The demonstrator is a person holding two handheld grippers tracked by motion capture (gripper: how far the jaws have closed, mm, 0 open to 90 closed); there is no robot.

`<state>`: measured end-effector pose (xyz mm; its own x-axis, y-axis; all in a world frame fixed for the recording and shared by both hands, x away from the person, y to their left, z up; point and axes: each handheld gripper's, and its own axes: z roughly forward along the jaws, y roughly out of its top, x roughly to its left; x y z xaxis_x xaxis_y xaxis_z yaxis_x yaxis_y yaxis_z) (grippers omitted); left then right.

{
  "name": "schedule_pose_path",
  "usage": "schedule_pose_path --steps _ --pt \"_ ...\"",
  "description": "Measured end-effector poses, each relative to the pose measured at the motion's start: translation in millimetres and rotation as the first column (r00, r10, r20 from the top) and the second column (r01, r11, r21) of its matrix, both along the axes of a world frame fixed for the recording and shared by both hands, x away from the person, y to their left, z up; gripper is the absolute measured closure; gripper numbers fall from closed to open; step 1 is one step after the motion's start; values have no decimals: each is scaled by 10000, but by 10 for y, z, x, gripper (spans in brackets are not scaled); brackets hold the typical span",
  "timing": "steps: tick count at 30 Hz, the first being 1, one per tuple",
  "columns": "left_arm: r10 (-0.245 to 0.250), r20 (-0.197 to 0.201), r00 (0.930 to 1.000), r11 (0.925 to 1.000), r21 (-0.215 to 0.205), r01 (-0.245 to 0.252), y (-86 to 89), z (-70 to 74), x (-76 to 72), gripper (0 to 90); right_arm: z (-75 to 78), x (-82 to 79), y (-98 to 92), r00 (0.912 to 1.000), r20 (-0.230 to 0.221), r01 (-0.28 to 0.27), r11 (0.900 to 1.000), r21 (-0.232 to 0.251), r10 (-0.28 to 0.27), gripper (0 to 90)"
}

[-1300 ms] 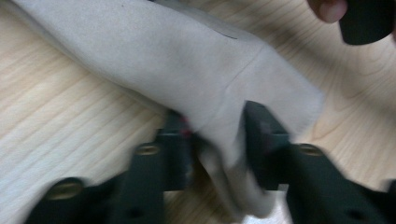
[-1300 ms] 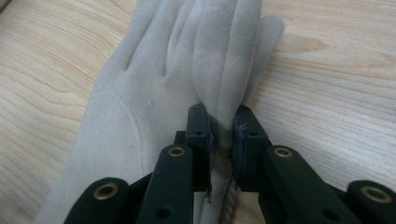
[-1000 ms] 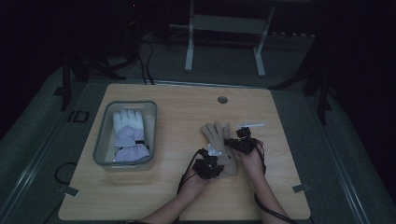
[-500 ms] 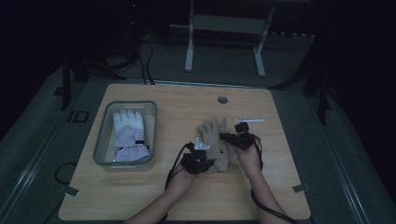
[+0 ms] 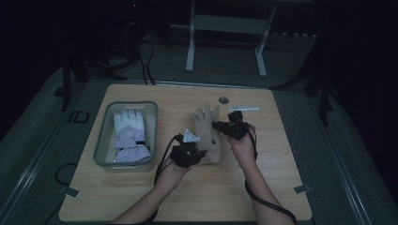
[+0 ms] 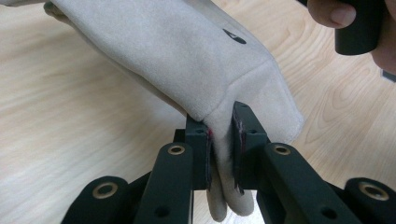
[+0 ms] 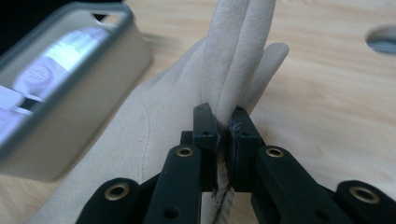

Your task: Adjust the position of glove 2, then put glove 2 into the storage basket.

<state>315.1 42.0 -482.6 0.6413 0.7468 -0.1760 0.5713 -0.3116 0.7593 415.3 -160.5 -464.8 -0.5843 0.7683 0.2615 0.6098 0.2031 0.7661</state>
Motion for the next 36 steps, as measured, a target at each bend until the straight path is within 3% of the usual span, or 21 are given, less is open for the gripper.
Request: schedule_pose_path --steps 8,18,28,36 --pt "469 304 9984 9989 36 -470 343 223 -50 802 281 32 375 9974 462 -547 9985 -24 547 842" --pt "1216 511 9913 9924 115 -1223 858 421 -159 802 498 52 934 9886 778 -1294 9916 11 1289 841" --pt "2104 494 9764 9772 172 -2114 1360 444 -304 802 569 43 1561 9725 957 -2100 9772 -324 2122 841" --pt "2678 288 9630 9624 390 -2688 1663 377 -413 802 475 30 1963 9583 731 -2736 9608 -452 2763 840"
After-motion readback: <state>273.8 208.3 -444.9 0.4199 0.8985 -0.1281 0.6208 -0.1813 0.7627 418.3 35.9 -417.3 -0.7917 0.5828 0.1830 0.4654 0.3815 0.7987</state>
